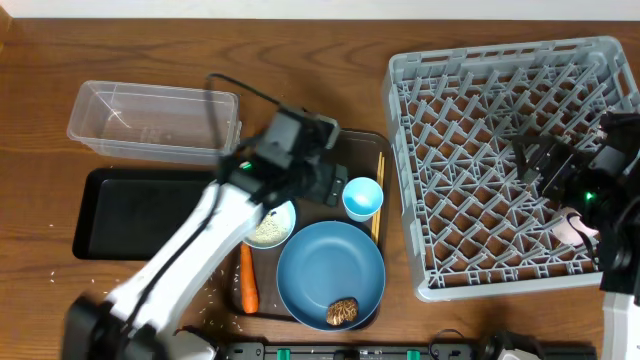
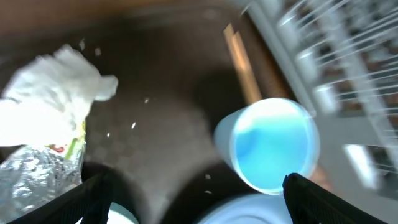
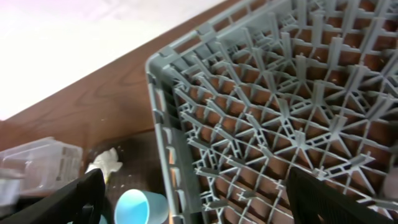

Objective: Sort waste into correct bins and load items into the dishwasher rack
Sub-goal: 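Grasp the light-blue cup with the left gripper and lift it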

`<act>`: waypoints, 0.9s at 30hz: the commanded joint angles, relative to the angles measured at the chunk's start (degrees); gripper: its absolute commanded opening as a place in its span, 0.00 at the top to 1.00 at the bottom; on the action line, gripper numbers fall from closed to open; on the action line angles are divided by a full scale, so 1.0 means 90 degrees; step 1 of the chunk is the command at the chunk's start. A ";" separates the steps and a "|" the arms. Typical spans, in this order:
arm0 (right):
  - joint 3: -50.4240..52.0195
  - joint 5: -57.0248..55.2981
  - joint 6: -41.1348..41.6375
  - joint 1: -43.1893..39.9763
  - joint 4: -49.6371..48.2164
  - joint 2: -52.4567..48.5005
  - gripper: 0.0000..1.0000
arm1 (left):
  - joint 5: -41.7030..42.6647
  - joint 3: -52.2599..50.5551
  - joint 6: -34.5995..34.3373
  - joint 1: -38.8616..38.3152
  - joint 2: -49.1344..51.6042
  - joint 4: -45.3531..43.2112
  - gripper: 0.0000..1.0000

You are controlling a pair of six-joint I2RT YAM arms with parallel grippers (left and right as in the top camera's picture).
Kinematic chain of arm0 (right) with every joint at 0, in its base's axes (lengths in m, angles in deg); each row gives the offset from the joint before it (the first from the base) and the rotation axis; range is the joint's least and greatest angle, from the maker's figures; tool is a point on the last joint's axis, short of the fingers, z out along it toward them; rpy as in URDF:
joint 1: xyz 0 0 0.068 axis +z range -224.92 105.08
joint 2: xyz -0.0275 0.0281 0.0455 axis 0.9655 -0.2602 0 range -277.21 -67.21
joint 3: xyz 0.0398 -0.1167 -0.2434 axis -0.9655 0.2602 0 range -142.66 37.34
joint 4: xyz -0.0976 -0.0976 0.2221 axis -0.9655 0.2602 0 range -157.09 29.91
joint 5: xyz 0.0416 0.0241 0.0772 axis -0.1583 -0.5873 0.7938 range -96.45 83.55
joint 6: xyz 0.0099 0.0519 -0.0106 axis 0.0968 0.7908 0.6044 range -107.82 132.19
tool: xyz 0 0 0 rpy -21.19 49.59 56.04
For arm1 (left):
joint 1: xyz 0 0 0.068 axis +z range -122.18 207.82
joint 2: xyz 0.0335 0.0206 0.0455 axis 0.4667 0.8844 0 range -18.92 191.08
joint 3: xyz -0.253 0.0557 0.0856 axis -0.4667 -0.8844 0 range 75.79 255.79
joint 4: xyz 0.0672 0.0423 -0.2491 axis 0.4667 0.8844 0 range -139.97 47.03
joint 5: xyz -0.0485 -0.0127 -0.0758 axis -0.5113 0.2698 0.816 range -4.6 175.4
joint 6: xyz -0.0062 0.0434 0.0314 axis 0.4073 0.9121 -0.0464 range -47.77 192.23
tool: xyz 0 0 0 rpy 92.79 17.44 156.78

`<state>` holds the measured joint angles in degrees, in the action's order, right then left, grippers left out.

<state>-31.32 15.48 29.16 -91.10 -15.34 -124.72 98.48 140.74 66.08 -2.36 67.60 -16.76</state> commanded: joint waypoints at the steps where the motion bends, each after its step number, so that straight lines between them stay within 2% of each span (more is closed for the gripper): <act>1: -0.0073 -0.0274 0.0058 0.0068 0.0087 -0.0151 0.14 | -0.0209 0.0102 -0.0136 -0.0160 0.0600 -0.0158 0.14; 7: -0.0070 -0.0274 0.0061 0.0070 0.0197 -0.0342 0.14 | 0.0044 0.0102 -0.0158 -0.0427 0.1358 -0.0590 0.22; 12: -0.0070 -0.0274 0.0061 0.0070 0.0311 -0.0435 0.14 | 0.0041 0.0102 -0.0160 -0.0435 0.1829 -0.0753 0.57; 15: -0.0070 -0.0272 0.0058 0.0070 0.0367 -0.0444 0.14 | 0.0044 0.0102 -0.0160 -0.0435 0.1877 -0.0821 0.68; 16: -0.0070 -0.0270 0.0061 0.0070 0.0376 -0.0444 0.14 | 0.0044 0.0114 -0.0160 -0.0430 0.1853 -0.0826 0.76; 17: -0.0070 -0.0270 0.0053 0.0070 0.0391 -0.0444 0.13 | 0.0051 0.0143 -0.0163 -0.0408 0.1795 -0.0789 0.92; 22: -0.0070 0.0209 -0.0561 0.0141 0.0384 -0.0442 0.11 | 0.0520 0.0396 -0.0158 -0.0092 0.1103 -0.0350 0.94; 27: -0.0070 0.1256 -0.1222 0.0668 0.0323 -0.0444 0.11 | 0.2261 0.0537 -0.0153 0.0855 0.0075 -0.0248 0.94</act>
<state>-31.32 19.59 23.23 -87.89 -12.26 -128.70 107.70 142.84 64.57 0.77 74.11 -18.82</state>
